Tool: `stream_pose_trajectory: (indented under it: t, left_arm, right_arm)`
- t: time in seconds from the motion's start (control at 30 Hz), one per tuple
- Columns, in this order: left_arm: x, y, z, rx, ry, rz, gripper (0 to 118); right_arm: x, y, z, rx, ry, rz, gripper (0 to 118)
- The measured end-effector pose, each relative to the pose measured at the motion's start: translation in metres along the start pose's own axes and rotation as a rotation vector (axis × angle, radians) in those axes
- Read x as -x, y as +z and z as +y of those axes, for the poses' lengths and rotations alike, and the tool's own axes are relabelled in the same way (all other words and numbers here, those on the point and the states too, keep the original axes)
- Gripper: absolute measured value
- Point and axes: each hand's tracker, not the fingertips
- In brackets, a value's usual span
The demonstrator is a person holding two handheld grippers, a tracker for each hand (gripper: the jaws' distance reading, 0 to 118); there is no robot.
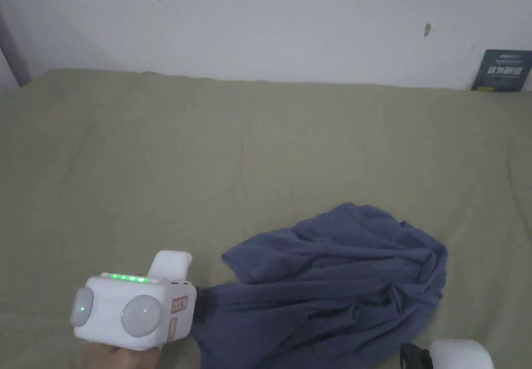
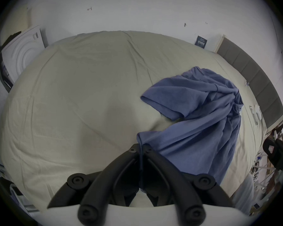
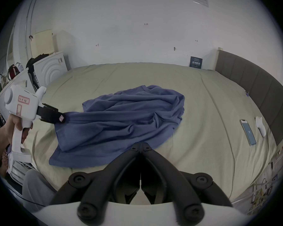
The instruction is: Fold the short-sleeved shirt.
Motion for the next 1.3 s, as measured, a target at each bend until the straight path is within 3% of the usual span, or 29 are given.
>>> stream_pose_trajectory:
  t: [0.13,0.27,0.57,0.83,0.97,1.0,1.03,1.3]
  left_arm:
    - [0.002,-0.009,-0.003,-0.021,-0.033,0.025,0]
    - [0.006,-0.011,-0.005,-0.007,0.002,-0.004,0]
    - [0.015,-0.016,-0.010,-0.007,0.017,-0.058,0]
    - [0.018,-0.017,-0.011,-0.005,0.021,-0.076,0]
    - [0.018,-0.017,-0.011,-0.003,0.018,-0.075,0]
    - [0.016,-0.017,-0.010,-0.002,0.017,-0.072,0]
    - [0.016,-0.017,-0.010,-0.002,0.013,-0.070,0]
    - [0.016,-0.020,-0.010,0.003,0.002,-0.067,0]
  right_arm:
    - [0.006,-0.031,0.040,-0.030,0.068,0.027,0]
    - [0.016,-0.081,0.095,-0.057,0.208,0.047,0]
    - [0.051,-0.214,0.196,0.105,0.420,0.147,0]
    - [0.063,-0.270,0.213,0.218,0.437,0.165,0]
    - [0.062,-0.281,0.213,0.272,0.487,0.186,45]
    - [0.063,-0.287,0.212,0.329,0.517,0.180,105]
    - [0.064,-0.290,0.208,0.356,0.527,0.194,118]
    - [0.086,-0.317,0.184,0.417,0.666,0.157,118]
